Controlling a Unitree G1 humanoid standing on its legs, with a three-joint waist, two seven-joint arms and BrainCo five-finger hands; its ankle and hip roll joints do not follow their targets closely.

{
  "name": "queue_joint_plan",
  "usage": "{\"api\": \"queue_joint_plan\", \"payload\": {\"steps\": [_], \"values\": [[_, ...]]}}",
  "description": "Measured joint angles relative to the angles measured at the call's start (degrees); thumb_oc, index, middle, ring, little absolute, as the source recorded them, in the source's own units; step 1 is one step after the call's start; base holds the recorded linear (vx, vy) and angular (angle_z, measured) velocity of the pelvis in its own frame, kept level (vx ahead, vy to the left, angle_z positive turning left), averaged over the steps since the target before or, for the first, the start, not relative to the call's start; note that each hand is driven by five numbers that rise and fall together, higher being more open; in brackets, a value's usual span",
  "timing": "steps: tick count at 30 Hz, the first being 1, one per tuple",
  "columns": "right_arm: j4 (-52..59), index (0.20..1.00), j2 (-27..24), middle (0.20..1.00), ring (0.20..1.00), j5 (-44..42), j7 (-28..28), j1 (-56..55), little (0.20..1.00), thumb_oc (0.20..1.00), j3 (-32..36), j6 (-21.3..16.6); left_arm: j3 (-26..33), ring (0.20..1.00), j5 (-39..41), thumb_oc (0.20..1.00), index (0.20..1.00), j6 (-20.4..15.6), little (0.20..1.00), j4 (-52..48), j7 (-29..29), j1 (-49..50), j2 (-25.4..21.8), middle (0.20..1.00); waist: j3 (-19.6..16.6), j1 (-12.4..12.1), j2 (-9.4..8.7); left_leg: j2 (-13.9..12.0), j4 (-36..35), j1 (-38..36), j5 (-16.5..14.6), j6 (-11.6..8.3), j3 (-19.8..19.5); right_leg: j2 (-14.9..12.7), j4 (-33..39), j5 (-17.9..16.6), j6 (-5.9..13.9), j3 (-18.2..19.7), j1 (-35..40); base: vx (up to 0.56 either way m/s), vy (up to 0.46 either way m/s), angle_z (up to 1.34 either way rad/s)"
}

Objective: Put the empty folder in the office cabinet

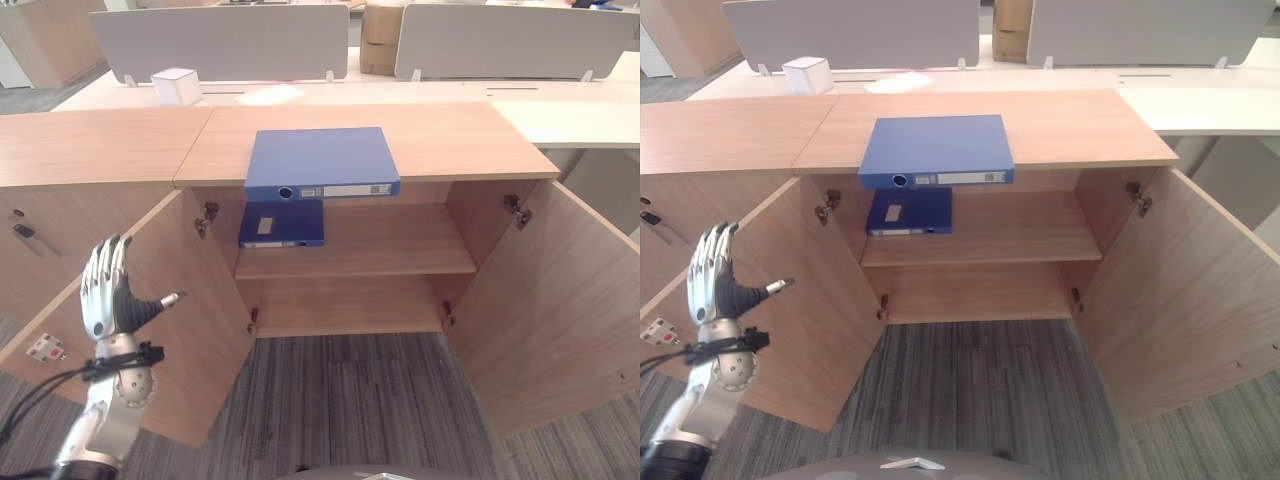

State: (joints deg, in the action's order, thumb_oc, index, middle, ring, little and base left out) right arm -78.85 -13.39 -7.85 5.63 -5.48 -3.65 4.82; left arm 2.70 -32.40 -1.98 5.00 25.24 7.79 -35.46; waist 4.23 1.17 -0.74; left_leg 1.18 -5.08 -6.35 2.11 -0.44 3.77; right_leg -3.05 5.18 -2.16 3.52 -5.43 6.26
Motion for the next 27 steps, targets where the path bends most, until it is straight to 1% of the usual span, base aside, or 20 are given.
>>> {"api": "queue_joint_plan", "payload": {"steps": [1,2,3,7,8,10,11,16,17,18,19,21,23,25,26,27], "values": [[0.00,1.000,0.00,1.000,1.000,0.00,0.01,-0.13,1.000,1.000,0.01,-0.01,0.05,1.000,-0.85,1.000,1.000,0.09,1.000,-0.03,0.28,-0.38,-0.60,1.000,-0.16,-0.03,0.03,0.00,0.00,0.10,0.00,0.00,0.00,0.00,0.00,-0.01,0.02,0.01,0.00,0.00,0.000,0.00],[-0.05,1.000,0.05,1.000,1.000,0.02,-0.02,-0.67,1.000,1.000,-0.08,0.00,-0.36,1.000,-3.39,1.000,1.000,0.56,1.000,-0.02,0.59,-1.55,-1.06,1.000,-1.10,0.08,0.17,0.02,0.00,0.13,0.26,-0.28,0.14,-0.04,0.00,-0.15,-0.04,0.05,-0.13,0.01,-0.011,-0.04],[-0.10,1.000,-0.02,1.000,1.000,0.04,-0.04,-0.80,1.000,1.000,-0.19,-0.03,-0.54,1.000,-4.95,1.000,1.000,0.68,1.000,-0.04,0.60,-1.76,-1.61,1.000,-1.38,0.36,0.21,0.01,0.00,-0.19,0.55,0.12,0.33,-0.05,0.01,-0.27,-0.16,0.13,-0.12,0.01,-0.012,-0.04],[-0.08,1.000,-0.17,1.000,1.000,0.10,-0.04,-0.82,1.000,1.000,-0.59,-0.58,-1.41,1.000,-8.38,1.000,1.000,1.70,1.000,0.35,0.62,-4.25,-3.36,1.000,-1.65,1.27,0.27,0.01,0.02,-0.27,0.62,0.16,0.49,-0.05,0.01,-0.30,-0.15,0.12,-0.04,0.00,-0.002,-0.01],[-0.07,1.000,-0.17,1.000,1.000,0.15,-0.04,-0.80,1.000,1.000,-0.83,-0.81,-2.95,1.000,-9.45,1.000,1.000,1.88,1.000,1.32,0.60,-5.62,-4.58,1.000,-1.69,1.30,0.25,0.01,0.02,-0.27,0.78,0.25,0.55,-0.05,0.01,-0.37,-0.12,0.11,0.07,0.00,0.000,0.00],[-0.11,1.000,-0.27,1.000,1.000,0.42,-0.05,-0.77,1.000,1.000,-1.03,-0.97,-4.97,1.000,-11.69,1.000,1.000,2.04,1.000,3.41,0.57,-8.35,-5.10,1.000,-1.72,2.05,0.60,0.01,0.01,-0.42,0.76,0.25,0.78,-0.05,0.02,-0.37,-0.12,0.32,-0.14,0.02,-0.017,-0.06],[-0.19,1.000,-0.30,1.000,1.000,0.42,-0.05,-0.71,1.000,1.000,-1.03,-0.97,-7.99,1.000,-13.25,1.000,1.000,2.25,1.000,5.58,0.46,-11.07,-6.59,1.000,-1.86,2.32,0.87,-0.03,0.00,-0.38,0.75,0.24,1.10,-0.02,0.02,-0.37,-0.08,0.55,-0.16,0.01,-0.012,-0.10],[-0.19,1.000,-0.59,1.000,1.000,0.42,-0.03,-0.98,1.000,1.000,-1.02,-1.12,-12.65,1.000,-16.37,1.000,1.000,2.41,1.000,8.76,0.44,-13.56,-6.81,1.000,-2.35,3.91,1.71,-0.14,-0.01,-0.14,0.45,-0.05,2.27,0.12,0.02,-0.41,0.17,1.89,-1.01,0.01,-0.006,-0.13],[-0.18,1.000,-0.61,1.000,1.000,0.42,-0.03,-0.99,1.000,1.000,-1.02,-1.14,-13.21,1.000,-16.37,1.000,1.000,2.56,1.000,9.27,0.44,-14.11,-6.81,1.000,-2.29,4.21,1.75,-0.15,-0.01,-0.02,0.50,0.02,2.28,0.11,0.02,-0.46,0.21,1.89,-1.18,0.01,-0.010,-0.04],[-0.36,1.000,-0.63,1.000,1.000,0.41,0.03,-1.12,1.000,1.000,-1.01,-1.15,-15.19,1.000,-16.72,1.000,1.000,3.21,1.000,11.45,0.44,-15.98,-6.80,1.000,-2.23,4.65,1.80,-0.16,-0.01,0.10,0.61,0.12,2.40,0.14,0.02,-0.55,0.22,1.99,-1.33,0.00,-0.013,-0.06],[-0.33,1.000,-0.65,1.000,1.000,0.41,0.05,-1.20,1.000,1.000,-1.02,-1.18,-16.43,1.000,-17.50,1.000,1.000,3.74,1.000,13.28,0.42,-17.33,-6.80,1.000,-2.24,4.58,1.79,-0.21,-0.01,0.07,0.60,0.12,2.64,0.18,0.02,-0.57,0.20,2.19,-1.36,0.00,-0.011,-0.06],[-0.36,1.000,-0.67,1.000,1.000,0.41,0.10,-1.28,1.000,1.000,-1.01,-1.26,-16.58,1.000,-17.58,1.000,1.000,4.08,1.000,13.58,0.44,-17.57,-6.80,1.000,-2.23,4.91,1.77,-0.26,-0.01,0.13,0.58,0.10,2.96,0.22,0.02,-0.62,0.18,2.44,-1.64,0.00,-0.006,-0.09],[-0.45,1.000,-0.71,1.000,1.000,0.41,0.22,-1.39,1.000,1.000,-1.01,-1.33,-18.35,1.000,-18.03,1.000,1.000,4.35,1.000,15.14,0.44,-20.14,-6.78,1.000,-2.21,4.98,1.75,-0.28,0.00,1.06,0.65,0.12,3.16,0.24,0.02,-1.07,-0.09,2.56,-2.33,-0.01,-0.003,-0.08],[-0.46,1.000,-0.74,1.000,1.000,0.41,0.36,-1.23,1.000,1.000,-1.02,-1.36,-18.72,1.000,-18.02,1.000,1.000,4.52,1.000,16.00,0.48,-21.30,-6.77,1.000,-2.16,5.25,1.74,-0.28,0.00,1.34,0.81,0.19,3.33,0.24,0.02,-1.32,-0.15,2.61,-2.66,-0.01,-0.006,-0.04],[-0.51,1.000,-0.79,1.000,1.000,0.40,0.65,-1.43,1.000,1.000,-1.01,-1.47,-19.71,1.000,-18.03,1.000,1.000,4.74,1.000,17.31,0.67,-22.68,-6.64,1.000,-2.13,5.88,1.63,-0.28,0.01,1.53,0.80,0.19,3.69,0.27,0.02,-1.34,-0.12,2.77,-3.24,0.00,0.000,0.00],[-0.50,1.000,-0.84,1.000,1.000,0.40,0.77,-1.41,1.000,1.000,-1.02,-1.84,-21.55,1.000,-18.03,1.000,1.000,5.38,1.000,19.67,0.72,-25.17,-6.63,1.000,-2.09,5.93,1.65,-0.29,0.00,1.81,0.85,0.18,3.63,0.24,0.02,-1.36,-0.08,2.73,-3.48,-0.02,-0.003,-0.05]]}}
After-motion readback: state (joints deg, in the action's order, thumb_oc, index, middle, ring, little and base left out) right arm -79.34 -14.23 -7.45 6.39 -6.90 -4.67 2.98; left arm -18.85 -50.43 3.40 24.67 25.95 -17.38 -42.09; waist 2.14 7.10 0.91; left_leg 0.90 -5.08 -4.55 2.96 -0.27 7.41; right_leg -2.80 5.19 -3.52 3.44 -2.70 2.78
